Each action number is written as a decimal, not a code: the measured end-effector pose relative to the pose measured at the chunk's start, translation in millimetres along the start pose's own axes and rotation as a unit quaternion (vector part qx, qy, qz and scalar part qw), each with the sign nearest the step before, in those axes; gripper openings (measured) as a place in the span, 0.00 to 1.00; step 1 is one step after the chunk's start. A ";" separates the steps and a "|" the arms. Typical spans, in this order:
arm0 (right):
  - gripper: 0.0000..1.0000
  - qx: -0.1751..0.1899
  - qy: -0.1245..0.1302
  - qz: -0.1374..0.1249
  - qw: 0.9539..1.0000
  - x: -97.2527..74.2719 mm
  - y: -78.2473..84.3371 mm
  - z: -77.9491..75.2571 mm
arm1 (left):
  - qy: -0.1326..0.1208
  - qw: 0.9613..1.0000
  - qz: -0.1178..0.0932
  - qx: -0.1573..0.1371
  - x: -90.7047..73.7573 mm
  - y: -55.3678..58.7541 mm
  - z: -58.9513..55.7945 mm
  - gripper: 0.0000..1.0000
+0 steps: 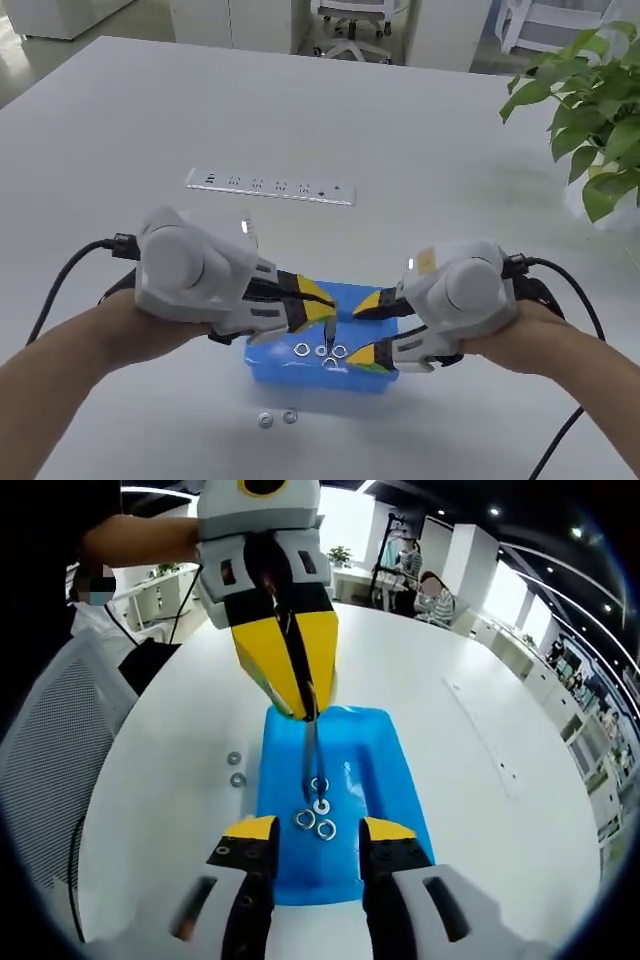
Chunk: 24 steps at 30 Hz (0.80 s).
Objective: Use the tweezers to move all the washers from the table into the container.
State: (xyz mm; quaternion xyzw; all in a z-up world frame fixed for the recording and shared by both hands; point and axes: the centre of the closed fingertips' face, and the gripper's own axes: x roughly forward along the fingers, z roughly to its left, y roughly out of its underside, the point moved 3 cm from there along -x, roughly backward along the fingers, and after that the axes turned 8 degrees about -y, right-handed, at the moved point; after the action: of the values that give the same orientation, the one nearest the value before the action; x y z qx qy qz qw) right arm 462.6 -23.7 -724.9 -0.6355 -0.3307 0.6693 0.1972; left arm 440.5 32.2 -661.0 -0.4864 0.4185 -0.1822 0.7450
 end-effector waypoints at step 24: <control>0.50 0.049 0.034 -0.027 0.998 -21.4 3.4 13.7 | -0.027 0.999 0.001 -0.023 -23.4 -1.6 8.3 0.05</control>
State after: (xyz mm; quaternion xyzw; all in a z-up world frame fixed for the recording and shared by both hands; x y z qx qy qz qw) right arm 452.2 -43.4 -712.3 -0.6382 -0.3077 0.6574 0.2567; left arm 433.7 52.1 -647.6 -0.5076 0.4027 -0.1590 0.7449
